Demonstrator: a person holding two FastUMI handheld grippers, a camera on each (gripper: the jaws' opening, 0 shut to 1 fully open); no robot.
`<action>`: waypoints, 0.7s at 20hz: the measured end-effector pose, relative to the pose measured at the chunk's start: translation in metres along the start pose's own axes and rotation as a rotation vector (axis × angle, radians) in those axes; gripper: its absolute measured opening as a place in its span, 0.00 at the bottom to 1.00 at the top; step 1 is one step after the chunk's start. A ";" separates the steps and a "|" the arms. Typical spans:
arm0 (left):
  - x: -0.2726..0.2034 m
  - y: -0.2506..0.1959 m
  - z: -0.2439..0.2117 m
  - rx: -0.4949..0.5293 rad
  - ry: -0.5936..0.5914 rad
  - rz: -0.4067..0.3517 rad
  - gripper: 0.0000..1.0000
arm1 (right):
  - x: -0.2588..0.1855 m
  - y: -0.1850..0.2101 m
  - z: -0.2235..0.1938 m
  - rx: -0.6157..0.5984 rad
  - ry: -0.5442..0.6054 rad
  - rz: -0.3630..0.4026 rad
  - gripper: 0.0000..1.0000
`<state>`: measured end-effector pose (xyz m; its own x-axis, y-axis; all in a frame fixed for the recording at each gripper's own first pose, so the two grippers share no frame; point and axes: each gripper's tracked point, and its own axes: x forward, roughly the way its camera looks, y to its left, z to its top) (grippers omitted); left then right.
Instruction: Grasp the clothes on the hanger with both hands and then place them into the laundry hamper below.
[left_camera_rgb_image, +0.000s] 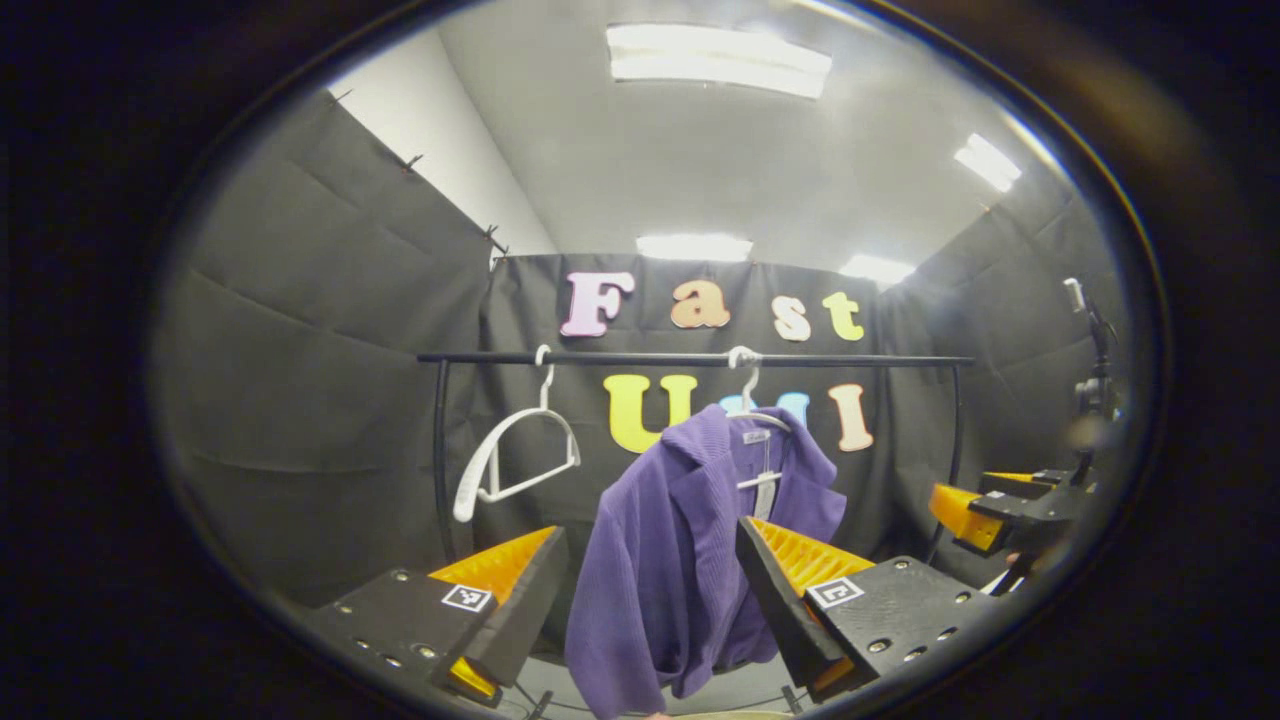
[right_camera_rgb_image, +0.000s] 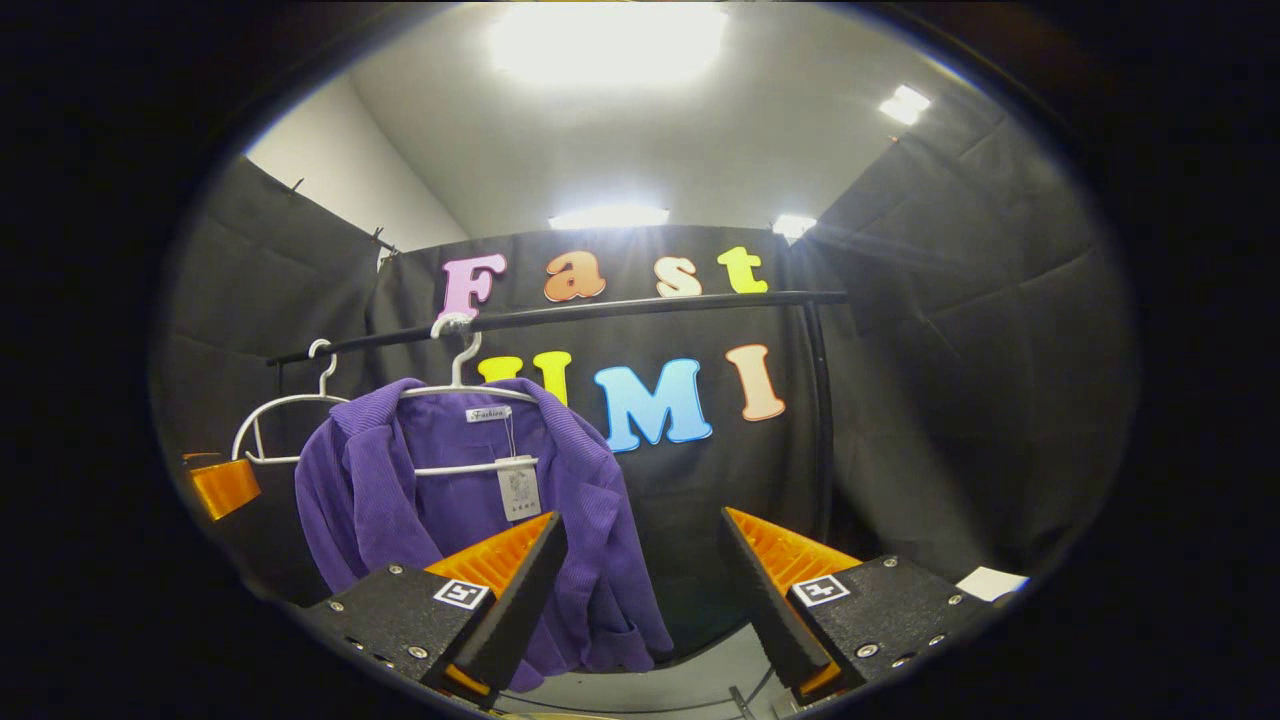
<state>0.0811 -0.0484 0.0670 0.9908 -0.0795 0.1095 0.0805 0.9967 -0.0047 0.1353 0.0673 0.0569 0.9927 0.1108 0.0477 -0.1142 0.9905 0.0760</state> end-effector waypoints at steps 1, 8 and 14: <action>0.005 -0.005 0.002 0.000 -0.007 0.000 0.97 | 0.009 0.001 0.001 0.002 -0.002 0.012 0.94; 0.046 -0.040 -0.003 0.031 -0.005 0.003 1.00 | 0.066 0.016 0.006 0.042 -0.027 0.088 0.93; 0.084 -0.063 -0.018 0.038 0.012 0.027 1.00 | 0.107 0.027 0.003 0.070 -0.026 0.150 0.93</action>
<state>0.1610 -0.1177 0.0584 0.9938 -0.0525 0.0979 0.0497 0.9983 0.0306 0.2386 0.1061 0.0667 0.9631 0.2538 0.0896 -0.2643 0.9549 0.1356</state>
